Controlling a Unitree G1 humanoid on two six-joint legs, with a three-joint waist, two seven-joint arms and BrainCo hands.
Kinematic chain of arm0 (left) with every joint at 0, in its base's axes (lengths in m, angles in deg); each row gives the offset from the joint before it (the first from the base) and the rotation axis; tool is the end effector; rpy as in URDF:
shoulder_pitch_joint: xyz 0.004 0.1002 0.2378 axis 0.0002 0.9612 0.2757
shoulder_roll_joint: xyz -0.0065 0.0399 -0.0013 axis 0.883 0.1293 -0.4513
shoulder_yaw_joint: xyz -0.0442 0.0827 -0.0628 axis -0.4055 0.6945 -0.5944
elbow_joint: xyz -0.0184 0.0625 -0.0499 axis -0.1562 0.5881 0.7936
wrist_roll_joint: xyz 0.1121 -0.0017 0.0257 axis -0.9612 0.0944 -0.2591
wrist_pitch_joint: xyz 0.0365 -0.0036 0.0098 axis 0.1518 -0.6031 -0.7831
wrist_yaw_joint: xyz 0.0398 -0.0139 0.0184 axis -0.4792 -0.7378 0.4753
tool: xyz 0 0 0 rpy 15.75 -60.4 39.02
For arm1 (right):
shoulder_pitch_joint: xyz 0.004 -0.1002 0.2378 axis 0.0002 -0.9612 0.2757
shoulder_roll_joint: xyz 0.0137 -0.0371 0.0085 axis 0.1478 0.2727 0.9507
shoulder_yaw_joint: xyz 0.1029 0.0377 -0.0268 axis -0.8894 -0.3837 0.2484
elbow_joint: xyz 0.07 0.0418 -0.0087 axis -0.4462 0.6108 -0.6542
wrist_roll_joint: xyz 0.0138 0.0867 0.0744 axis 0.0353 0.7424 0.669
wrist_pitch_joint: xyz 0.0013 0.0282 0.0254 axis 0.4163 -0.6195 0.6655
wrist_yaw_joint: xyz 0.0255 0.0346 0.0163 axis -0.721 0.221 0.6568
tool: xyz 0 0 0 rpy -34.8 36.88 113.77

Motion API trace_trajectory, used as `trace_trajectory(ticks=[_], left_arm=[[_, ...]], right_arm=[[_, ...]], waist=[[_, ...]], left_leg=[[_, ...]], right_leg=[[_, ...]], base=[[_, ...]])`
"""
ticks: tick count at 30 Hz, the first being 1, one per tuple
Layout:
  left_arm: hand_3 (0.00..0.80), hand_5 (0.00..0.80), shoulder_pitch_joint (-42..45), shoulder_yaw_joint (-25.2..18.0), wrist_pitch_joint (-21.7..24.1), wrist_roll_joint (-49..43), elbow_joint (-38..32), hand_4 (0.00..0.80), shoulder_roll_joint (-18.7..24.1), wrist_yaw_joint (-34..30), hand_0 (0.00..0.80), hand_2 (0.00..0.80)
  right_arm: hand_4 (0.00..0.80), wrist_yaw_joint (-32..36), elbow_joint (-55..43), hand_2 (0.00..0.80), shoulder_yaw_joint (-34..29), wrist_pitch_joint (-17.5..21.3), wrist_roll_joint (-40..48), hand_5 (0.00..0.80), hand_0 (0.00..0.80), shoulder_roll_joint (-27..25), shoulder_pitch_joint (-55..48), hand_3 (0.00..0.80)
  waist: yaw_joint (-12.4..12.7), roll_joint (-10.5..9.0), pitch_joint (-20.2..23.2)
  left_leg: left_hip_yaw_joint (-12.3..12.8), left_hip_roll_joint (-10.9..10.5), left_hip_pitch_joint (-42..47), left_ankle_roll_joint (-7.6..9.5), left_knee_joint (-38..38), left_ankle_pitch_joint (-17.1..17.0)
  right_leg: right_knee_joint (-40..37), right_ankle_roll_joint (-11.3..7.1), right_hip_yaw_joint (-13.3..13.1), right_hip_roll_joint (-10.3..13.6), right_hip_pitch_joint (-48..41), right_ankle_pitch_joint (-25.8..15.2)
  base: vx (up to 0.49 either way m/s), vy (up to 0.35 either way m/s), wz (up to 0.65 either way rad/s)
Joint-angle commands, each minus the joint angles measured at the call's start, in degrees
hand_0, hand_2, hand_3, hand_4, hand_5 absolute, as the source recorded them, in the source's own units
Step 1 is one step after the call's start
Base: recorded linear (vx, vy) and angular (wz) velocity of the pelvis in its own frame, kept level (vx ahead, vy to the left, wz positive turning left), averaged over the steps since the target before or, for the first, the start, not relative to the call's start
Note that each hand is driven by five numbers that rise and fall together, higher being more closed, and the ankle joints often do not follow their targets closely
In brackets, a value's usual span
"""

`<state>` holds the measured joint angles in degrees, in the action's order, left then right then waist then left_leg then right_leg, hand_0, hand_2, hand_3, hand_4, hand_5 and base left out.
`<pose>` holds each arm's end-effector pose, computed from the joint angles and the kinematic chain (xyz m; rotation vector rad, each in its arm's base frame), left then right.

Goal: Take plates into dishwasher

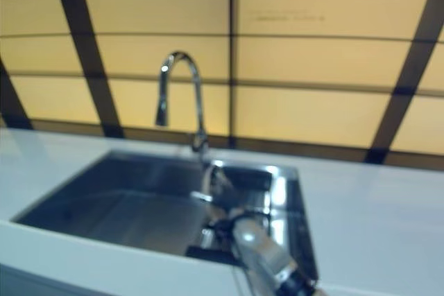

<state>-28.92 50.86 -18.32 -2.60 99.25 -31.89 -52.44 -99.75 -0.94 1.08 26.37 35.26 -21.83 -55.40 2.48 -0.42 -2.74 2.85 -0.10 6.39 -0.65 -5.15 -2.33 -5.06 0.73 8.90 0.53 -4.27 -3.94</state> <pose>0.1001 0.1984 -0.1346 0.5202 1.1295 -0.2546 0.2680 -0.0551 0.0803 0.1244 0.1045 0.3367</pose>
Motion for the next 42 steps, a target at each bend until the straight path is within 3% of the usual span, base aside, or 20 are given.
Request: trace_trajectory(ticks=[1,9,16,31,42], left_arm=[[0.0,0.0,-4.6,3.3,0.3,0.4,3.3,0.0,-2.0,0.4,0.0,0.0],[0.0,0.0,-4.9,3.4,0.0,0.9,3.3,0.0,-2.2,0.7,0.0,0.0],[0.0,0.0,-4.9,3.4,0.0,0.7,3.2,0.0,-2.3,0.5,0.0,0.0],[0.0,0.0,-4.6,2.8,-0.3,1.8,3.3,0.0,-2.4,0.7,0.0,0.0],[0.0,0.0,-3.9,1.5,-0.5,2.4,3.3,0.0,-2.5,1.4,0.0,0.0]], right_arm=[[0.0,1.1,-0.8,0.0,-1.0,5.9,-1.0,0.0,0.0,1.6,2.3,0.0],[0.0,0.6,-0.6,0.0,-2.3,8.8,-0.4,0.0,0.0,1.6,0.7,0.0],[0.0,-0.1,-0.6,0.0,-2.8,8.6,-1.7,0.0,0.0,1.4,0.9,0.0],[0.0,-1.9,5.0,0.0,-1.8,2.7,-6.6,0.0,0.0,1.4,1.6,0.0],[0.0,-4.1,10.1,0.0,-2.5,2.9,-9.6,0.0,0.0,2.1,0.7,0.0]], waist=[[0.6,-1.61,-0.9],[0.4,-1.45,-1.2],[0.5,-1.36,-1.0],[0.5,-1.52,-1.1],[0.3,-1.95,-1.5]], left_leg=[[0.2,-3.7,0.4,2.53,0.2,3.7],[-0.1,-3.8,0.3,2.68,0.2,3.7],[-0.3,-4.0,0.2,2.65,0.2,3.7],[0.1,-3.8,0.1,2.7,0.2,3.7],[0.8,-3.7,0.2,2.94,0.2,3.9]], right_leg=[[2.0,-4.69,1.4,1.9,-2.1,3.1],[2.3,-4.9,1.5,2.2,-2.0,3.1],[2.0,-5.04,1.5,2.3,-1.9,2.9],[1.9,-5.11,1.1,2.3,-1.6,2.6],[2.4,-5.13,0.4,2.0,-1.4,2.7]], base=[[0.0,0.0,0.0],[0.0,0.0,0.0],[0.0,0.0,0.0],[0.0,0.0,0.0],[0.0,0.0,0.0]])
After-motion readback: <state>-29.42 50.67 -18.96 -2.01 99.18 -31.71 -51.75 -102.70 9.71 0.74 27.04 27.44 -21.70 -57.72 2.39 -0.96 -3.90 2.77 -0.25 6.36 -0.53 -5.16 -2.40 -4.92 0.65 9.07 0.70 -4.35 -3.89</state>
